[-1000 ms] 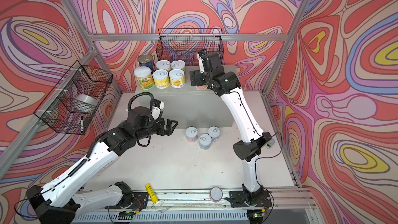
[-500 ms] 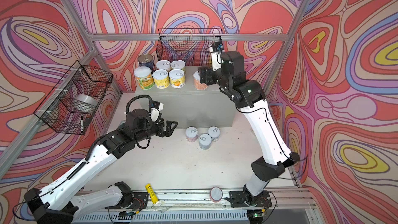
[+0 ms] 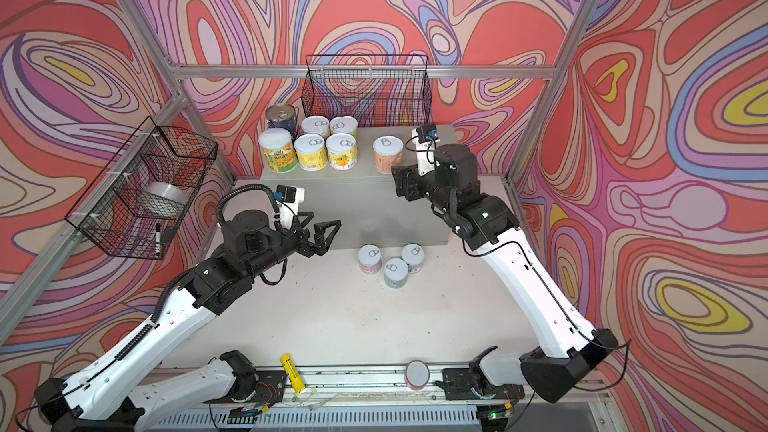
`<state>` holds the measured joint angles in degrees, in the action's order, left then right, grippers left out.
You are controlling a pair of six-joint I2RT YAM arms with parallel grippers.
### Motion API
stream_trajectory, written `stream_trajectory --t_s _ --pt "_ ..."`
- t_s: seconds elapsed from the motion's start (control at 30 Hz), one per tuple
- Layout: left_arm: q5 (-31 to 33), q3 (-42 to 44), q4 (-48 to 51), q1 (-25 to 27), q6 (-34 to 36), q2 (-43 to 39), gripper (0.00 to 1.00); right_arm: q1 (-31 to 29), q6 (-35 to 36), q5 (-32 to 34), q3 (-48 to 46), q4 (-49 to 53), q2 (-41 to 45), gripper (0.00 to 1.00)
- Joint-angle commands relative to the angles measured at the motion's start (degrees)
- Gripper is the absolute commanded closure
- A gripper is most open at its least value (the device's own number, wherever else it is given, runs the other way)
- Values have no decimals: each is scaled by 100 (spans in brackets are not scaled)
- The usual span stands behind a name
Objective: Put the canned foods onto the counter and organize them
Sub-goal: 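Lower the orange-labelled can onto the cabinet beside the yellow cans, then slide the orange-labelled can toward the can row with the right gripper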
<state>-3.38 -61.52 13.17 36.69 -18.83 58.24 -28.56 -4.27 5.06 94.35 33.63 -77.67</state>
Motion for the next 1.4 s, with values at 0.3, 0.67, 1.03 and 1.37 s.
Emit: stream_trajectory --t_s 0.3,0.67,1.03,1.37 --pt "32 -141 -183 -30 81 115 7 19 308 -3 -378 -645 0 32" --pt "43 -134 -271 -39 120 233 7 25 460 171 -609 -1138 -60 36" --pt "-30 -101 -374 -58 20 368 7 87 515 -180 -552 -1471 -344 39" --pt "21 -107 -334 -92 -29 524 7 286 407 -662 -528 -1988 -703 39"
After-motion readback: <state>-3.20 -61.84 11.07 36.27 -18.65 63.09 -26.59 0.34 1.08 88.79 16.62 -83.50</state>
